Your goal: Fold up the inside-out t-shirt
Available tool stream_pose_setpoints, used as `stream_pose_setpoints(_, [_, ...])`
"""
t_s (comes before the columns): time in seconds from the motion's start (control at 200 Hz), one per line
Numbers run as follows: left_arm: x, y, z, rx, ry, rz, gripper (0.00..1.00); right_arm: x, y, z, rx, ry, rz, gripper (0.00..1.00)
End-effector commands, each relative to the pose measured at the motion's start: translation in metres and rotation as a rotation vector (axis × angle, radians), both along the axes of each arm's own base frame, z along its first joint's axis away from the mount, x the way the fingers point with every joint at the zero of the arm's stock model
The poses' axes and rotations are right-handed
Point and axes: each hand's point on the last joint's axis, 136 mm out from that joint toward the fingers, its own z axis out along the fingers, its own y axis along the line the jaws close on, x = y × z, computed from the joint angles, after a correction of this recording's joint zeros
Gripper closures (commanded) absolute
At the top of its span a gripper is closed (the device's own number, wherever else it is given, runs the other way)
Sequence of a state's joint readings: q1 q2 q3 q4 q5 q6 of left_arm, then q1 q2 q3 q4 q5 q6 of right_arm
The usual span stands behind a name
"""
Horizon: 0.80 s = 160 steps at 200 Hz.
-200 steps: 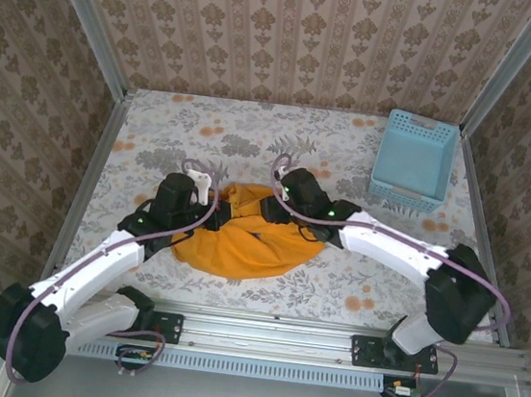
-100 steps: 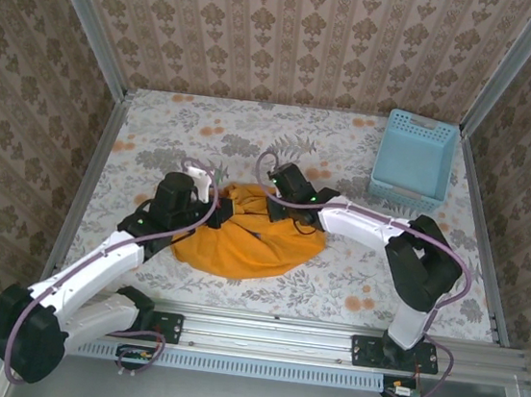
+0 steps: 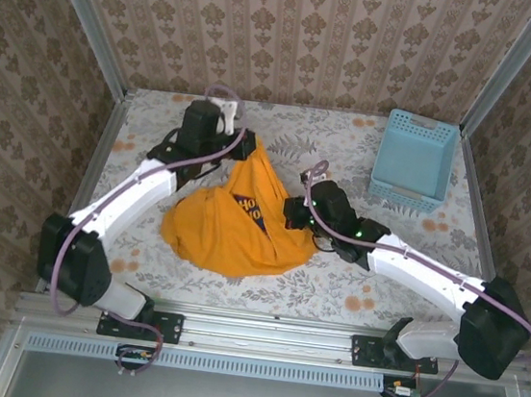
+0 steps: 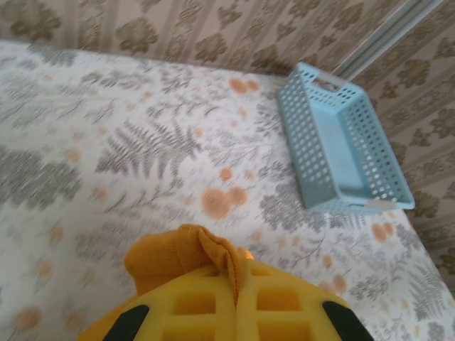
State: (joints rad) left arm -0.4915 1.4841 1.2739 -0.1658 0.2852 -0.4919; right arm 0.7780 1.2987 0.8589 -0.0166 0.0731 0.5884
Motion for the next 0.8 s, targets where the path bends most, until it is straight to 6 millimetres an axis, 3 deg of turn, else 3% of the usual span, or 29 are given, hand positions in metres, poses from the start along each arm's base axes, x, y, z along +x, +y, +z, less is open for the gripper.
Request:
stream_pose_setpoints(0.0, [0.015, -0.017, 0.055, -0.032, -0.131, -0.062, 1.0, -0.013, 0.017, 0.007, 0.122, 0.022, 0.008, 1.0])
stream_pose_setpoints(0.07, [0.012, -0.034, 0.074, -0.028, -0.185, -0.11, 1.0, -0.012, 0.016, 0.014, 0.126, -0.004, -0.016, 1.0])
stream_pose_setpoints(0.155, [-0.002, -0.061, 0.072, 0.021, -0.205, -0.205, 1.0, -0.01, 0.004, 0.017, 0.137, -0.03, -0.078, 1.0])
stream_pose_setpoints(0.295, [-0.017, -0.084, 0.013, 0.147, -0.096, -0.281, 0.96, -0.01, -0.037, 0.0, 0.104, -0.031, -0.228, 1.0])
stream_pose_setpoints(0.42, [-0.014, -0.08, -0.048, 0.209, 0.06, -0.243, 0.86, -0.013, -0.079, -0.031, 0.122, 0.045, -0.375, 1.0])
stream_pose_setpoints(0.505, [-0.011, -0.076, -0.078, 0.249, 0.171, -0.211, 0.76, -0.015, -0.104, -0.052, 0.142, 0.093, -0.466, 1.0])
stream_pose_setpoints(0.64, [-0.025, -0.089, -0.1, 0.21, 0.261, -0.224, 0.56, -0.018, -0.129, -0.073, 0.155, 0.151, -0.536, 1.0])
stream_pose_setpoints(0.795, [-0.06, -0.106, -0.11, 0.205, 0.263, -0.266, 0.34, -0.02, -0.134, -0.071, 0.172, 0.14, -0.534, 1.0])
